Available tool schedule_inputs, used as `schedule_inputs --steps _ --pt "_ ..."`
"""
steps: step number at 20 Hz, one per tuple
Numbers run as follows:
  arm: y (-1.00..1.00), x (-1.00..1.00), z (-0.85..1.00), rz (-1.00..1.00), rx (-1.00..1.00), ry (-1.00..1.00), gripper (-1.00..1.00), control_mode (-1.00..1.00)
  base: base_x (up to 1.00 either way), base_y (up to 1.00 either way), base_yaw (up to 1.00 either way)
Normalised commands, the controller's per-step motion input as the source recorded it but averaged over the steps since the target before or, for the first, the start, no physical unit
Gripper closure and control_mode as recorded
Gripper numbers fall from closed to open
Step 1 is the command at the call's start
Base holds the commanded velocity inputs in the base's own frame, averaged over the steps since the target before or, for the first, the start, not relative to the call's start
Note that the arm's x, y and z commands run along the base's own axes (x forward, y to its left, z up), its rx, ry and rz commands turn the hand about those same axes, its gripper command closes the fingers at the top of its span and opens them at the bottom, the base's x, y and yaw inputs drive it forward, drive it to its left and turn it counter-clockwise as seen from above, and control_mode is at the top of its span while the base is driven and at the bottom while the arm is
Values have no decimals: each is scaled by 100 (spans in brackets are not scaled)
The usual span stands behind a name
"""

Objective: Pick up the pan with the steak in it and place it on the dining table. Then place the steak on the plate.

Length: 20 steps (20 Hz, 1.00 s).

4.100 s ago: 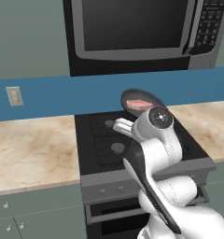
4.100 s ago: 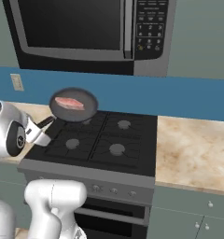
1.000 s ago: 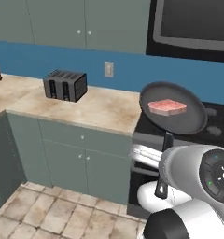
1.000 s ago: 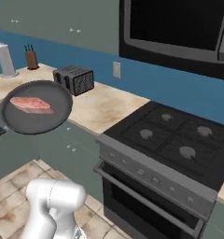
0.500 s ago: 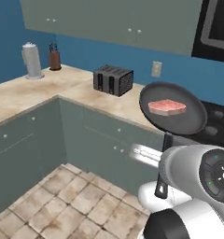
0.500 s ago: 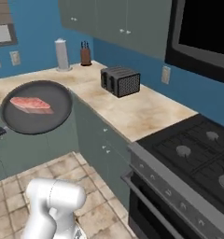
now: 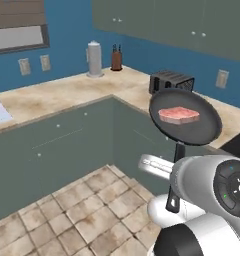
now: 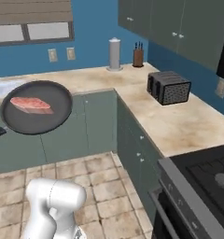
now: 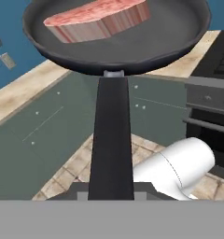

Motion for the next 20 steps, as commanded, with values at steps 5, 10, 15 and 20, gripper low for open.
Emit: schedule_inputs --steps 5,10,15,20 --pt "0 0 0 0 0 0 100 100 -4 0 50" --pt "0 0 0 0 0 0 100 100 -4 0 50" --pt "0 0 0 0 0 0 100 100 -4 0 50" --pt "0 0 0 0 0 0 100 100 -4 0 50"
